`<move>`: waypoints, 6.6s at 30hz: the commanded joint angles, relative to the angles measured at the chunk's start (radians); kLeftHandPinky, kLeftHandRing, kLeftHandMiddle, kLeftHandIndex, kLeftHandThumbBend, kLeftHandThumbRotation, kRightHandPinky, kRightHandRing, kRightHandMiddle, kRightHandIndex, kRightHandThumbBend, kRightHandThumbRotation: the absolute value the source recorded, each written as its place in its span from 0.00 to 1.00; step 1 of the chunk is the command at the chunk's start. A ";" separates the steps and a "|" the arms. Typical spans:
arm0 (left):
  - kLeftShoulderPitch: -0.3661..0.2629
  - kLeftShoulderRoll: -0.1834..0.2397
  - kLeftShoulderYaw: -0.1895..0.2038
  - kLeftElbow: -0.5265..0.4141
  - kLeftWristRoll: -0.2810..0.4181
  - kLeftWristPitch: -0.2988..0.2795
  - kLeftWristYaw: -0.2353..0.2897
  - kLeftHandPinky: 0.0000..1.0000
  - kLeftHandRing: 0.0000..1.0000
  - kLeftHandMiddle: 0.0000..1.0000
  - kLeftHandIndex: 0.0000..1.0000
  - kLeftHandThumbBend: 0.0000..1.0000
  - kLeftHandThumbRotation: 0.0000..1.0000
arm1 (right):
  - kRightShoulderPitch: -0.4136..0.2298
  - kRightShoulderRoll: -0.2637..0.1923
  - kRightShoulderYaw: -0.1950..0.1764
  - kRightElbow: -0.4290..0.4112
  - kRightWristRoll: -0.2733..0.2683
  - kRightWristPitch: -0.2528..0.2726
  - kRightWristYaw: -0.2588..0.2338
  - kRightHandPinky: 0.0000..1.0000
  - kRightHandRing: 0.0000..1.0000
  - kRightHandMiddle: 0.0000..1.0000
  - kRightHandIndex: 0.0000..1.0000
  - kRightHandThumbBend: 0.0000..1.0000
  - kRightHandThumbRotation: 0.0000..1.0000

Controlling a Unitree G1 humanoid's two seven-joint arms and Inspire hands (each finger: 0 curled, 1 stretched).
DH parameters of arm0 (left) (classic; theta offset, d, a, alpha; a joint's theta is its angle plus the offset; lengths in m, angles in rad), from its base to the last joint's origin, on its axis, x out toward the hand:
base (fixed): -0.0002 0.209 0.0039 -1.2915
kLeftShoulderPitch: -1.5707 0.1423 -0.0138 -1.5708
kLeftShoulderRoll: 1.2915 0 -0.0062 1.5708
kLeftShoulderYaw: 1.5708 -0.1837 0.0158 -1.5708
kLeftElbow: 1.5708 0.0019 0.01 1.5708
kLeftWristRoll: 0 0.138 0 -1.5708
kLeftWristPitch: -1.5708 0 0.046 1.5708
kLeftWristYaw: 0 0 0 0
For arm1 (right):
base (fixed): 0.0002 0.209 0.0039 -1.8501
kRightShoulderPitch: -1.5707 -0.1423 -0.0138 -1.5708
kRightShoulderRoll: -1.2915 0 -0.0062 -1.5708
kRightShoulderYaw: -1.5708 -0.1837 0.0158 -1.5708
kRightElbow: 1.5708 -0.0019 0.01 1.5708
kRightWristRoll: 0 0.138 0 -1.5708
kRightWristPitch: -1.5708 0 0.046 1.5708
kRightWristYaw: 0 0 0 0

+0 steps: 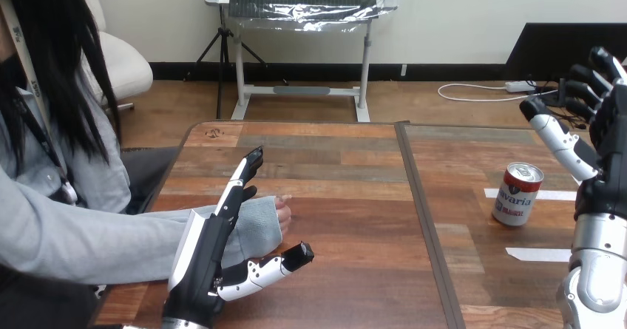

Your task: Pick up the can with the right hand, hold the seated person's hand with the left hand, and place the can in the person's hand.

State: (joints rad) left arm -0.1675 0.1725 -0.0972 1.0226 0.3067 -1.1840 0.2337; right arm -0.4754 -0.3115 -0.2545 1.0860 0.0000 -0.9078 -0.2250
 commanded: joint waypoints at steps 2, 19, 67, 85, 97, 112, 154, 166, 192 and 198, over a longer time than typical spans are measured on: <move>-0.059 0.007 0.018 -0.015 -0.012 -0.015 0.002 0.90 0.96 0.95 0.95 1.00 0.55 | -0.088 -0.013 -0.014 0.017 0.022 0.016 0.017 0.76 0.80 0.81 0.86 1.00 0.36; -0.058 0.009 0.020 -0.015 -0.027 -0.021 -0.015 0.91 0.96 0.95 0.95 1.00 0.54 | -0.101 -0.015 -0.018 0.072 0.039 0.063 0.042 0.78 0.83 0.84 0.88 1.00 0.30; -0.047 0.017 0.021 -0.027 -0.027 -0.026 -0.017 0.90 0.96 0.95 0.95 1.00 0.53 | -0.109 0.001 -0.033 0.163 0.085 0.219 0.159 0.88 0.91 0.92 0.94 1.00 0.33; -0.048 0.019 0.026 -0.021 -0.046 -0.039 -0.031 0.91 0.96 0.95 0.95 1.00 0.53 | -0.098 -0.005 -0.008 0.186 0.044 0.263 0.150 0.96 0.98 0.97 0.99 1.00 0.42; -0.046 0.025 0.033 -0.027 -0.024 -0.038 -0.020 0.90 0.96 0.95 0.95 1.00 0.54 | -0.097 -0.010 0.001 0.202 0.014 0.307 0.140 0.97 0.98 0.97 1.00 1.00 0.46; -0.046 0.021 0.041 -0.026 -0.025 -0.045 -0.028 0.90 0.96 0.95 0.94 1.00 0.55 | -0.102 -0.020 0.017 0.218 -0.023 0.350 0.124 0.97 0.98 0.97 1.00 1.00 0.46; -0.044 0.019 0.057 -0.018 -0.061 -0.071 -0.069 0.90 0.95 0.94 0.93 1.00 0.53 | -0.133 -0.039 0.026 0.236 -0.069 0.450 0.115 0.89 0.94 0.94 0.98 1.00 0.43; -0.042 0.017 0.058 -0.018 -0.062 -0.073 -0.068 0.89 0.95 0.94 0.93 1.00 0.53 | -0.146 -0.043 0.029 0.240 -0.082 0.473 0.105 0.90 0.93 0.93 0.97 1.00 0.42; -0.034 0.019 0.060 -0.017 -0.074 -0.079 -0.081 0.88 0.94 0.93 0.92 1.00 0.52 | -0.170 -0.050 0.058 0.245 -0.125 0.497 0.067 0.73 0.81 0.92 0.95 1.00 0.43; -0.034 0.020 0.060 -0.014 -0.075 -0.081 -0.083 0.88 0.94 0.93 0.92 1.00 0.51 | -0.173 -0.051 0.063 0.246 -0.133 0.494 0.060 0.67 0.78 0.92 0.95 1.00 0.43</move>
State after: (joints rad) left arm -0.1654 0.1831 -0.0560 1.0226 0.2425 -1.2386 0.1512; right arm -0.5596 -0.3440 -0.2033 1.3390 -0.1224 -0.4083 -0.1522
